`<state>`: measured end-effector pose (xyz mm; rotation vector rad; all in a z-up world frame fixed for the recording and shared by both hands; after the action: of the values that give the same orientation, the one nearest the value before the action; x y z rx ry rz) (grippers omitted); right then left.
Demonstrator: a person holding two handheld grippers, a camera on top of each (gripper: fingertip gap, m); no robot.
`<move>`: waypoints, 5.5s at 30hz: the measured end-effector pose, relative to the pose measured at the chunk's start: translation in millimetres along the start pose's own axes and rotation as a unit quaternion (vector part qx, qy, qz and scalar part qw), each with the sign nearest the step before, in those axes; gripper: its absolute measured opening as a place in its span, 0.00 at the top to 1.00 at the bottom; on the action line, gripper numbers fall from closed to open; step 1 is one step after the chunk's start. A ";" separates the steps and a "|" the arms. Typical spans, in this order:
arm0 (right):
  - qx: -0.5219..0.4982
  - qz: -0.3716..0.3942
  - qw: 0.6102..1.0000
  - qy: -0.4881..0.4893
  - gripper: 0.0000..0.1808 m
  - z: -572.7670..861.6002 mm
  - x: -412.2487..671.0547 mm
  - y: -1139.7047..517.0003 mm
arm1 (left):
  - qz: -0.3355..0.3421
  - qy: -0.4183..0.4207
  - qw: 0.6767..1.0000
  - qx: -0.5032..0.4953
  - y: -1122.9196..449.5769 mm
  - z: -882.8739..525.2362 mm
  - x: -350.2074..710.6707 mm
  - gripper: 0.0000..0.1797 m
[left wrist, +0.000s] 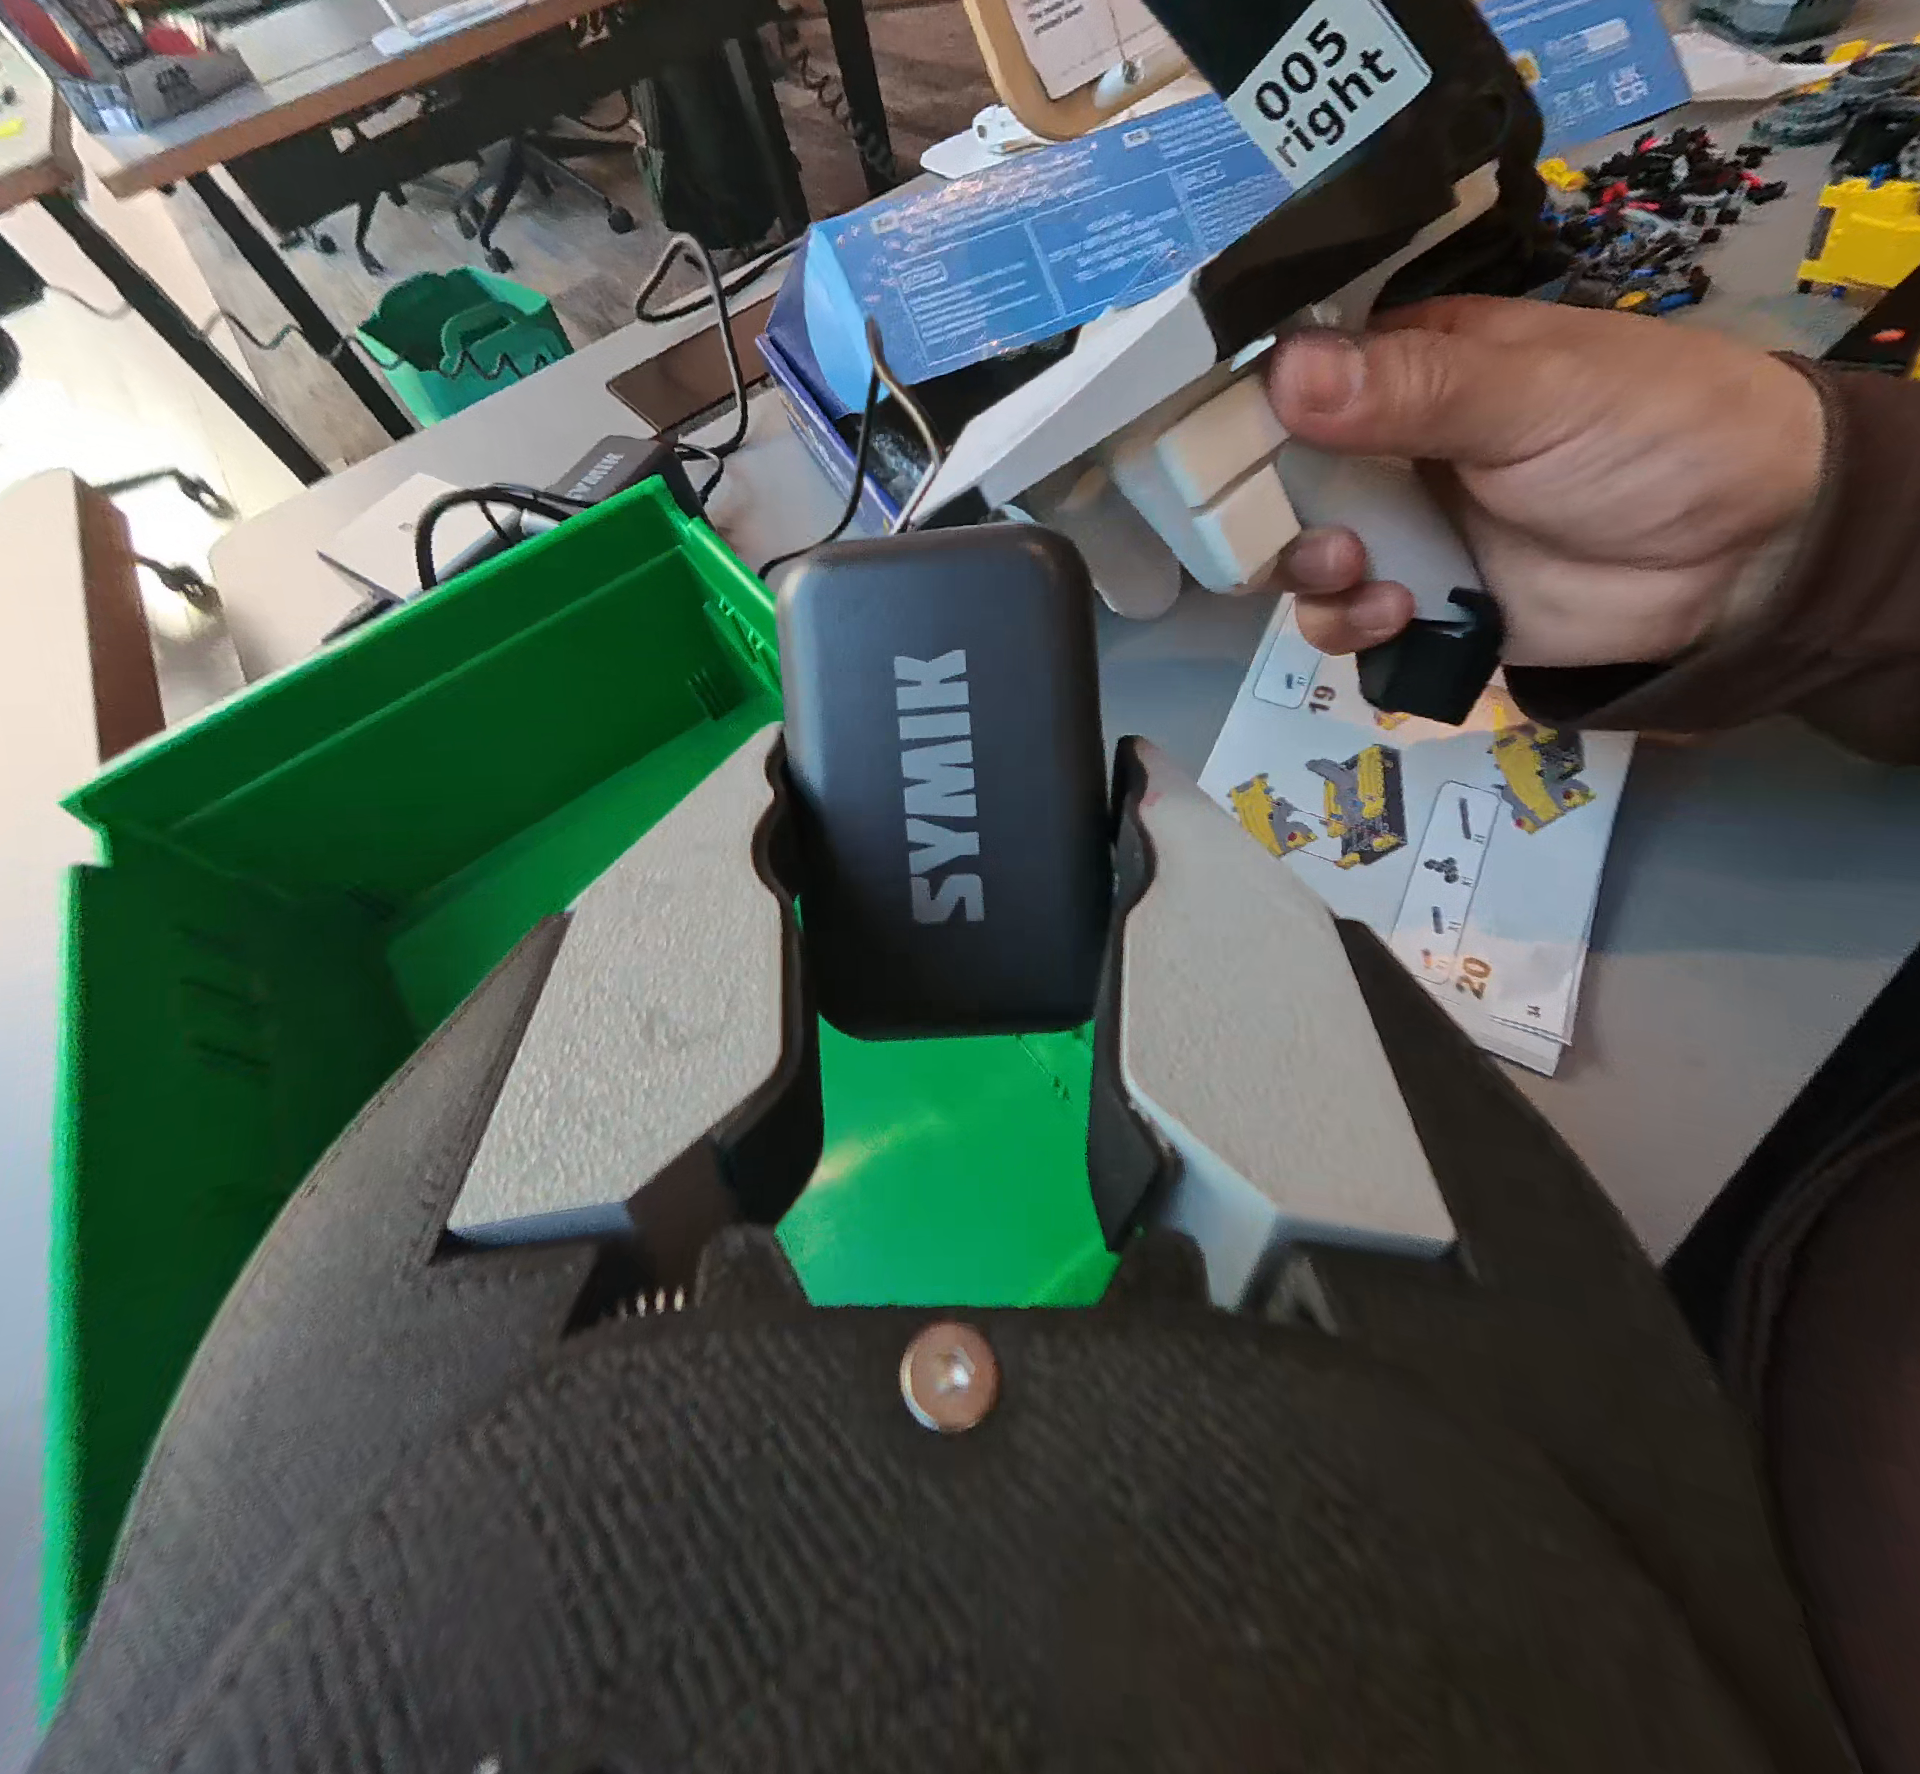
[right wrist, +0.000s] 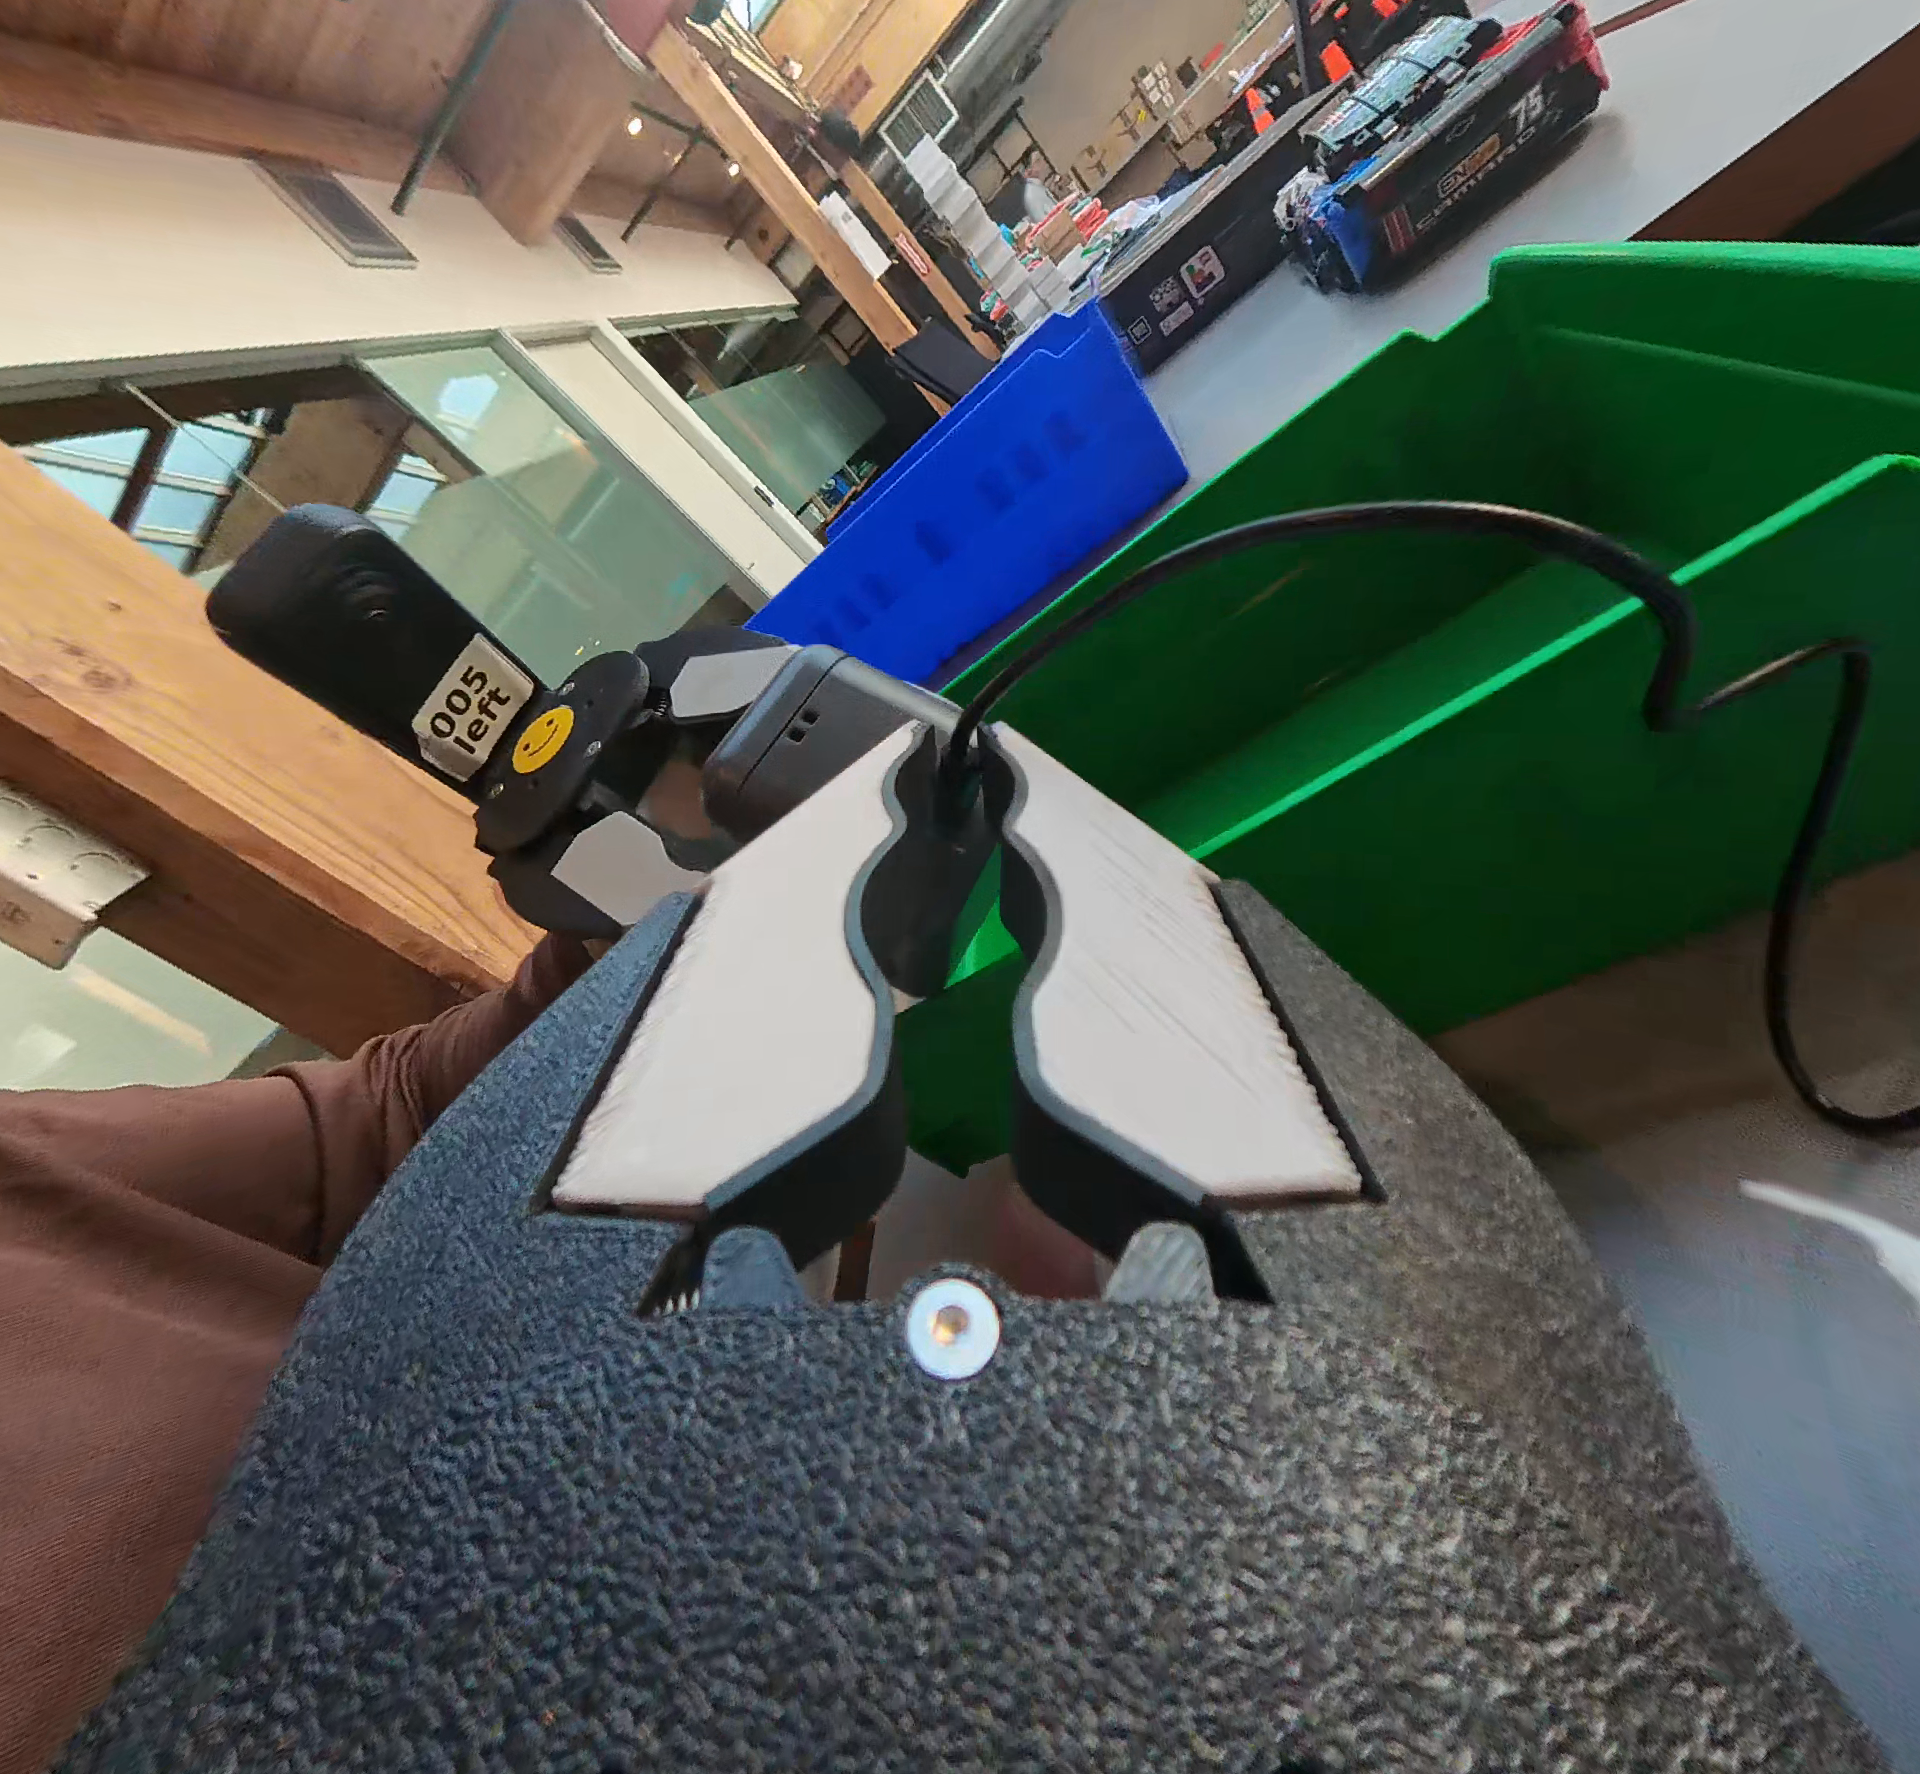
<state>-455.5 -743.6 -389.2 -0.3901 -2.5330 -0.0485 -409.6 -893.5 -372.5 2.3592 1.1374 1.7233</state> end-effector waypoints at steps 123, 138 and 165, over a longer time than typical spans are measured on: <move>-0.021 0.014 0.981 0.191 0.97 -25.0 17.3 -79.5 | 0.123 0.254 0.958 -0.048 3.9 -52.0 -40.8 0.68; -0.016 0.088 0.983 0.159 1.00 -30.5 42.6 -25.4 | -0.102 -0.038 0.975 0.192 8.2 -58.7 -47.2 0.68; -0.066 -0.046 0.975 0.205 0.97 -33.3 22.9 -13.1 | -0.396 0.076 0.905 -0.133 -114.1 -118.5 -84.4 0.68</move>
<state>-459.7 -754.0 -348.2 -0.2793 -2.1416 -0.3030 -581.0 -902.5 -441.2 1.3187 1.4756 1.6031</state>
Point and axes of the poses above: each gripper's, where its closed fingertips meet, y back along the fingers, x out of its top, z = x × y across the jaws, the point moved 8 cm from there along y, back along the fingers, and after that the axes turned 15 degrees about -y, right-handed, at the moved point
